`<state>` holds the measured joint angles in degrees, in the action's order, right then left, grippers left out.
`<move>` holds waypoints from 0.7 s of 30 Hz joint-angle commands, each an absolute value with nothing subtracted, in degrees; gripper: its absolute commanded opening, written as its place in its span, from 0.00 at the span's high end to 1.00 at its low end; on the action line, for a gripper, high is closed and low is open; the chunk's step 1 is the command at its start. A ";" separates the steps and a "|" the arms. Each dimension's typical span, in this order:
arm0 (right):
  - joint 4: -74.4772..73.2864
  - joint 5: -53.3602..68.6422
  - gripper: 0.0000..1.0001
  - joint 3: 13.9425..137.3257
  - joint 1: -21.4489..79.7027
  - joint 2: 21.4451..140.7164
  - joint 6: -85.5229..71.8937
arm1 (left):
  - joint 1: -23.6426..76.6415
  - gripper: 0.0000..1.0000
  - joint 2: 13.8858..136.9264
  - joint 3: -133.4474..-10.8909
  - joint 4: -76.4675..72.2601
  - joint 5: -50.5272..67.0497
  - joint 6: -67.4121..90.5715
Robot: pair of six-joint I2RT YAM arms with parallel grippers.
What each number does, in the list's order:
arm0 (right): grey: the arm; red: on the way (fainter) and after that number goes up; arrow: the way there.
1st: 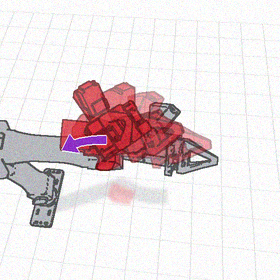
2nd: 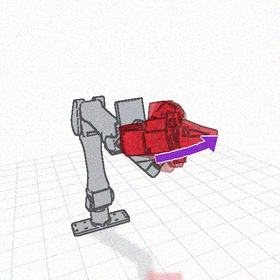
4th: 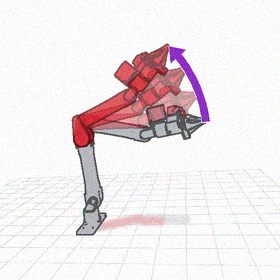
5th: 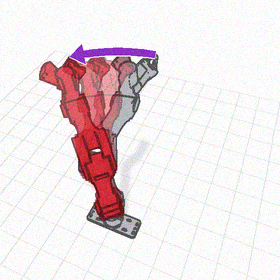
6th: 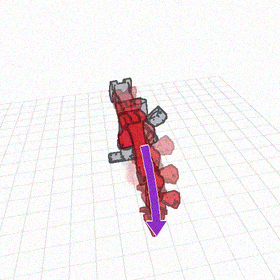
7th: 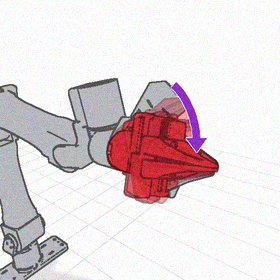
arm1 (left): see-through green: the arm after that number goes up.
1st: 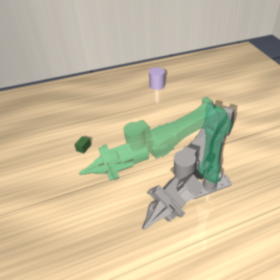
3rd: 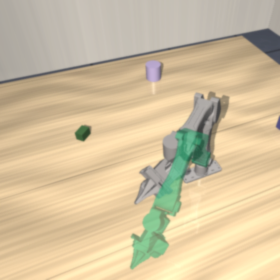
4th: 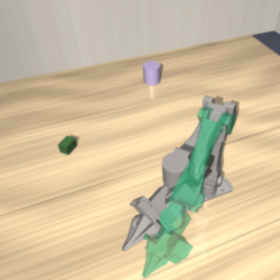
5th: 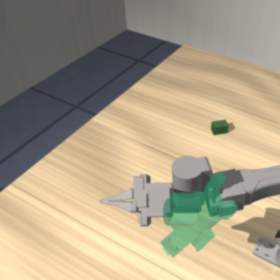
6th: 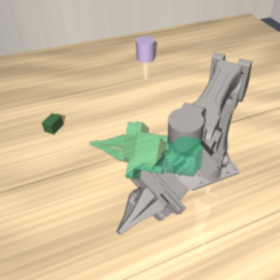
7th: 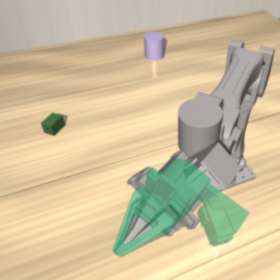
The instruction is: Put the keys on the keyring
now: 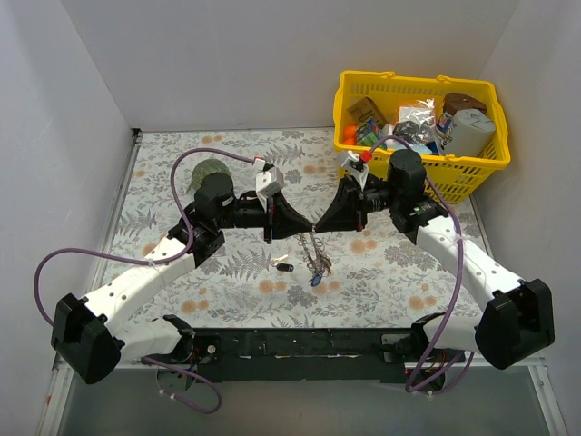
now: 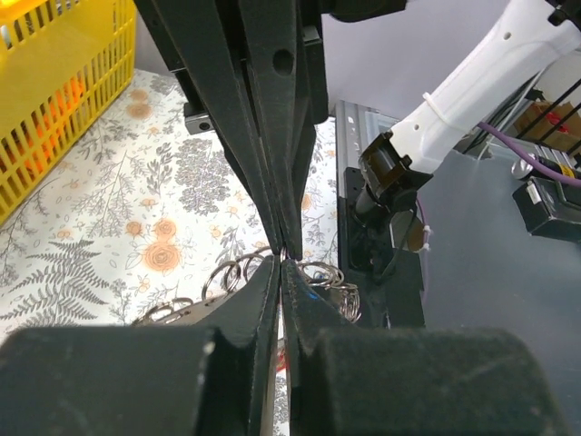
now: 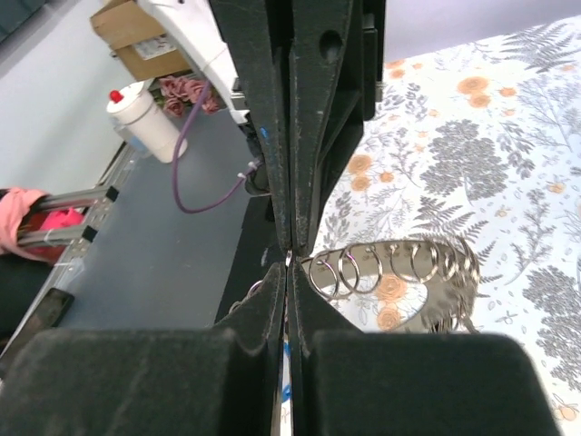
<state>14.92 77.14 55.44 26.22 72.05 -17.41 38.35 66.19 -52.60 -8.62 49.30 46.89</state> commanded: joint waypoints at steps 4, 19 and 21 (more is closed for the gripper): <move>0.11 62.94 0.96 63.79 31.46 71.98 -3.61 | 39.55 1.00 68.29 -57.74 -4.66 45.00 46.40; 8.59 54.41 0.99 57.67 32.96 67.07 -7.02 | 37.98 0.48 65.92 -58.71 -2.72 39.45 50.88; 12.02 54.05 0.99 55.91 32.87 65.83 -10.43 | 36.48 0.48 65.83 -58.28 -3.60 43.74 54.47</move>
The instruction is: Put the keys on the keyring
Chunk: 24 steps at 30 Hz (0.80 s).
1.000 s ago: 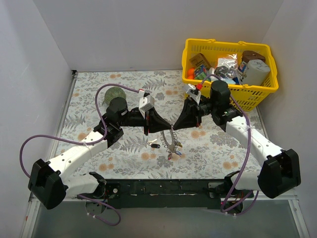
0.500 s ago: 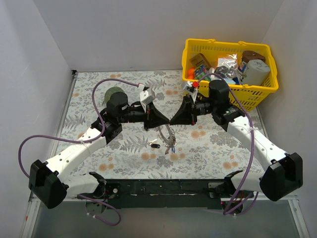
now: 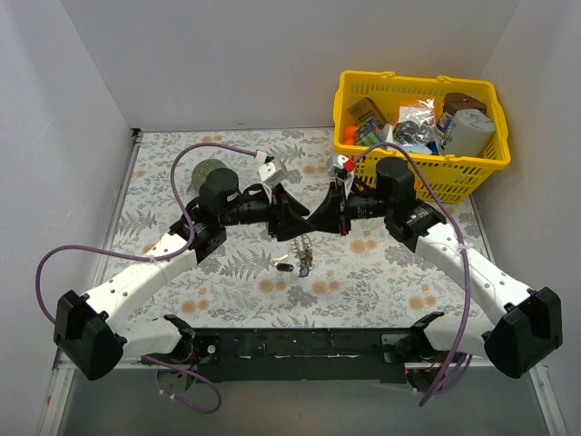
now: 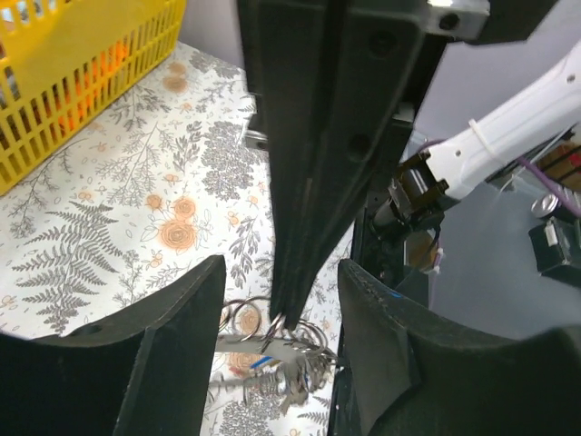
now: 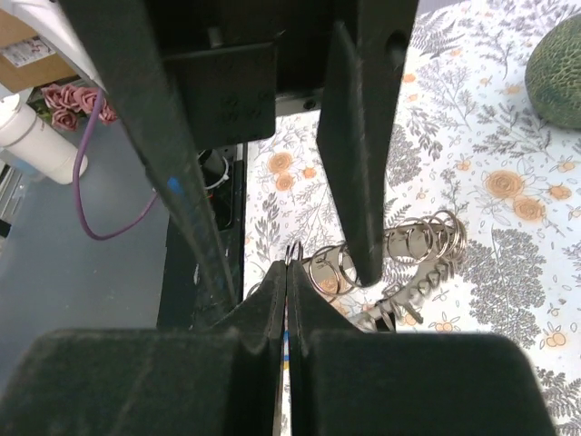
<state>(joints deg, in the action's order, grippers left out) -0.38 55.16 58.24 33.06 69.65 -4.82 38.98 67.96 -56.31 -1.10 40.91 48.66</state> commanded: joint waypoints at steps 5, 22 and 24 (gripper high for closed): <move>25.74 54.05 0.99 49.58 32.26 64.25 -17.57 | 30.07 0.46 62.85 -53.10 -14.30 51.05 63.70; 72.32 60.03 0.99 38.06 28.30 68.38 -46.84 | 23.11 0.50 62.23 -42.01 -39.28 61.87 81.47; 72.51 59.68 0.99 38.14 28.21 68.38 -46.93 | 23.03 0.51 62.58 -41.49 -40.77 61.79 81.91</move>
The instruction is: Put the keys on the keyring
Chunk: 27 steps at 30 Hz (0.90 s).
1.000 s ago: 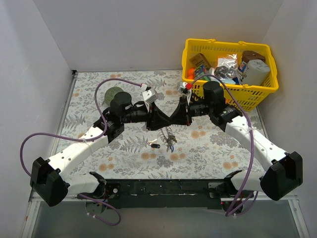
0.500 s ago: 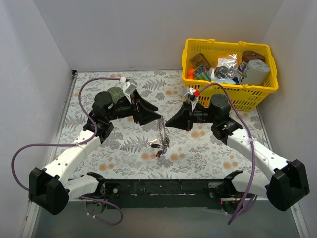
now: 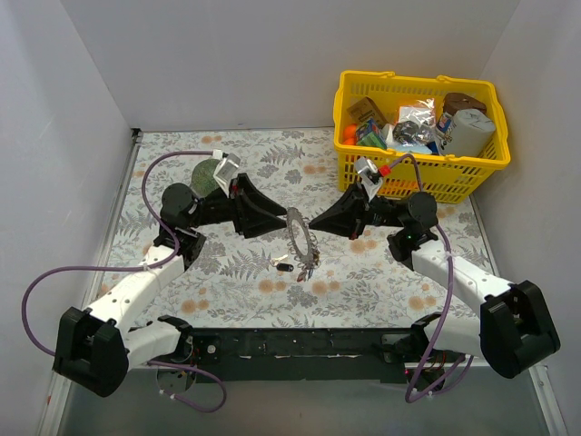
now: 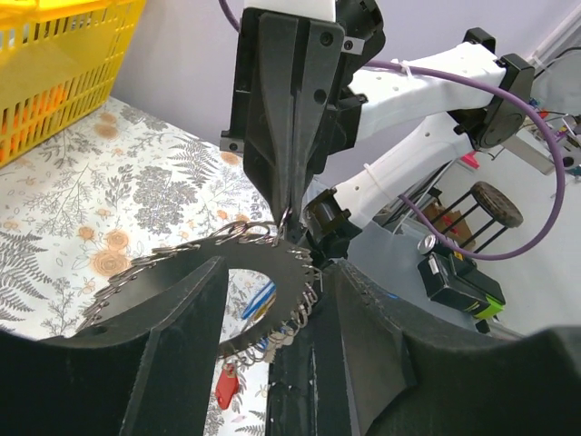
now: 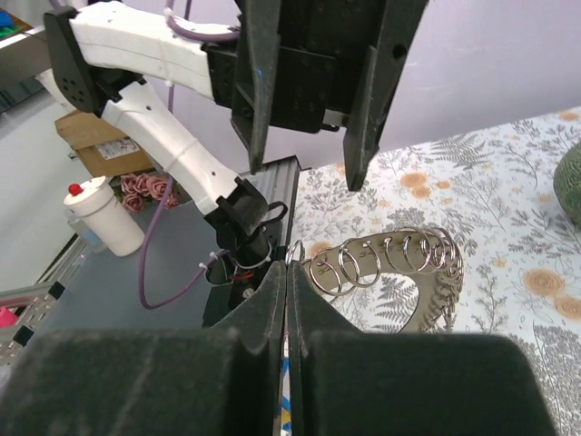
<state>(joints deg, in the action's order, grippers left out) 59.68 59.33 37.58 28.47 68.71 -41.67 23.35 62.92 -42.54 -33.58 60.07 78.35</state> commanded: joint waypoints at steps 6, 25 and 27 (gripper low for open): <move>72.51 58.10 0.99 38.32 28.21 68.47 -47.11 | 23.55 0.54 64.42 -40.78 -45.60 61.96 84.81; 73.92 58.09 0.99 37.62 28.30 69.43 -48.78 | 29.88 0.59 68.73 -42.98 -46.23 60.21 83.58; 73.92 58.01 0.99 37.36 28.30 69.26 -48.87 | 30.41 0.59 69.34 -43.33 -46.67 60.03 83.50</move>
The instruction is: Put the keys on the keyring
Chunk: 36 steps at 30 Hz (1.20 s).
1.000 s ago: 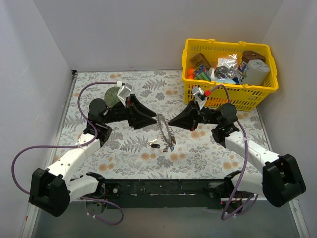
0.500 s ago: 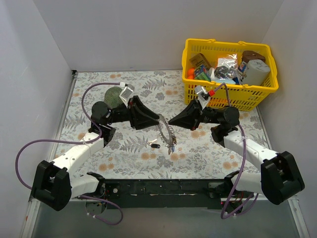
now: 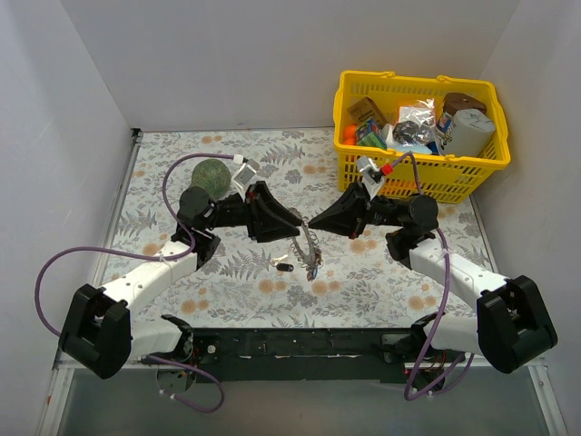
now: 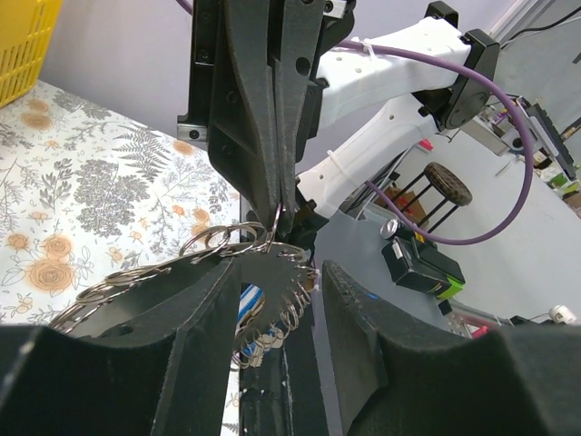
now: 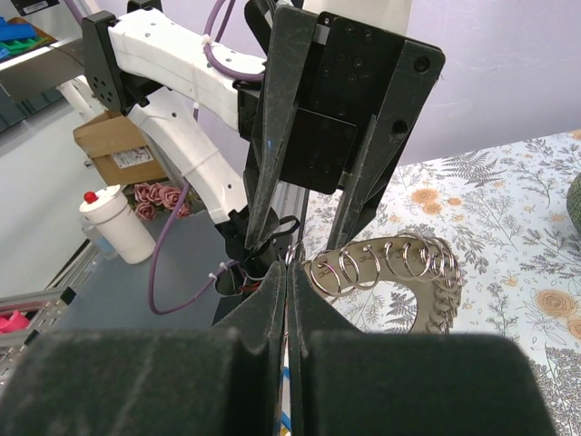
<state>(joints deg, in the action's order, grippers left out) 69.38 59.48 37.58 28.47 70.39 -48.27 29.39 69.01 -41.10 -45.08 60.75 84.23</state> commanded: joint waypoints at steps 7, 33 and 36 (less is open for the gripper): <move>73.83 58.45 0.99 36.56 28.30 69.34 -48.60 | 31.38 0.59 70.22 -43.94 -48.87 59.59 83.85; 79.01 59.59 0.99 35.42 28.30 71.90 -51.59 | 33.75 0.71 70.14 -47.46 -36.22 57.92 74.18; 79.45 59.59 0.99 35.42 28.30 71.90 -51.68 | 33.75 0.65 69.44 -48.34 -33.23 56.69 72.34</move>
